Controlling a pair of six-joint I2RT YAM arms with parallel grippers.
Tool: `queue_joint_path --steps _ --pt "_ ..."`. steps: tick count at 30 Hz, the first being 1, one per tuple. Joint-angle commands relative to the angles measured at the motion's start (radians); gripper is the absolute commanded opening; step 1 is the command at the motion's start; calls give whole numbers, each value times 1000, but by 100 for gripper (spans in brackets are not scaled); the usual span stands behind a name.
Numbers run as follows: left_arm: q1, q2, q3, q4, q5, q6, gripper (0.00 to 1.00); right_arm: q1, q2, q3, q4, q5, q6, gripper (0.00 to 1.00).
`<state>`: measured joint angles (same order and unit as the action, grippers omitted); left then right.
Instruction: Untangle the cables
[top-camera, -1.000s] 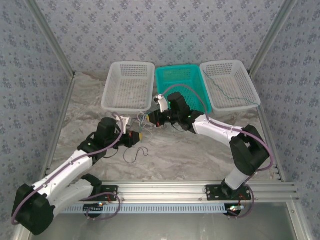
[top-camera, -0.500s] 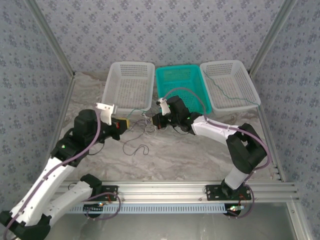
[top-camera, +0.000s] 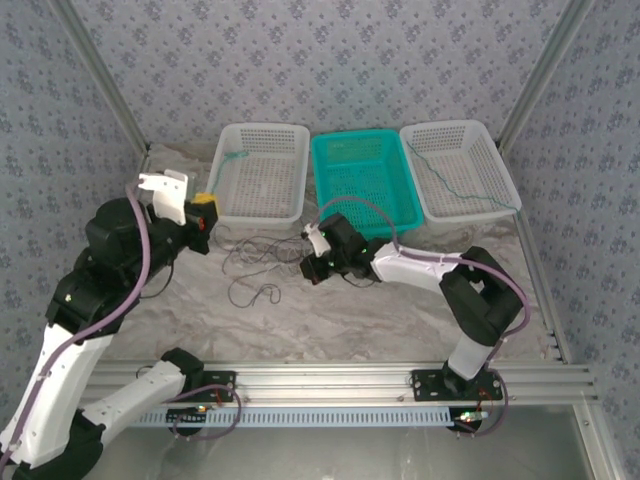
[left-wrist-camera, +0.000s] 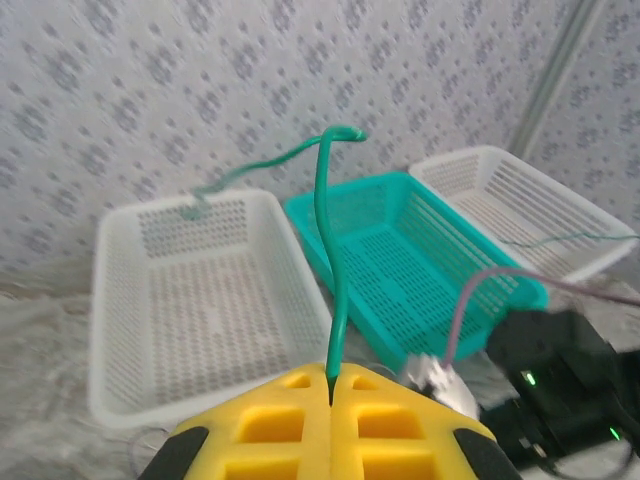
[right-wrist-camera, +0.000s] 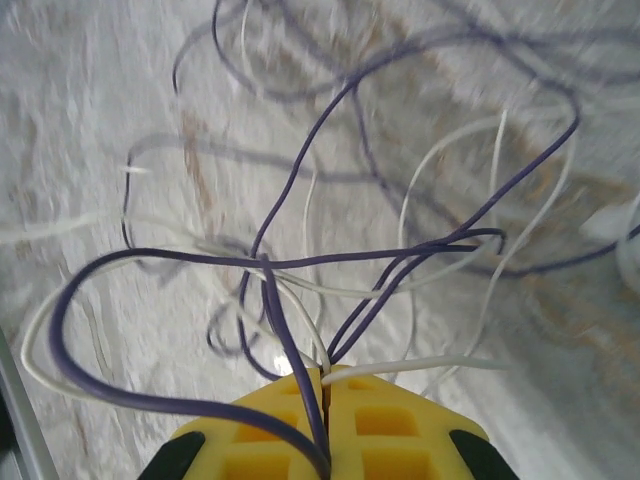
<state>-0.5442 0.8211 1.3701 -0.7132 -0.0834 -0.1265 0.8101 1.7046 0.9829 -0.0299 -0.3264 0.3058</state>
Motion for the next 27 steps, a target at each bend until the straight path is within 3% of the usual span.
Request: queue_joint_path --steps 1,5,11,13,14,20,24,27 --pt "4 3 39 28 -88 94 0 6 4 -75 3 20 -13 4" --pt "6 23 36 86 -53 108 0 9 -128 -113 4 27 -30 33" --pt "7 64 17 74 -4 99 0 15 -398 -102 -91 168 -151 64" --pt "10 68 8 81 26 88 0 9 -479 -109 -88 243 -185 95" --pt "9 74 7 83 49 85 0 4 -512 -113 -77 264 -201 100" --pt "11 137 -3 101 244 86 0 -16 -606 -99 153 265 -391 100" --pt "11 189 -8 113 304 94 0 -21 -569 -124 470 214 -606 100" --pt "9 228 -8 120 339 86 0 -28 -505 -50 490 205 -724 100"
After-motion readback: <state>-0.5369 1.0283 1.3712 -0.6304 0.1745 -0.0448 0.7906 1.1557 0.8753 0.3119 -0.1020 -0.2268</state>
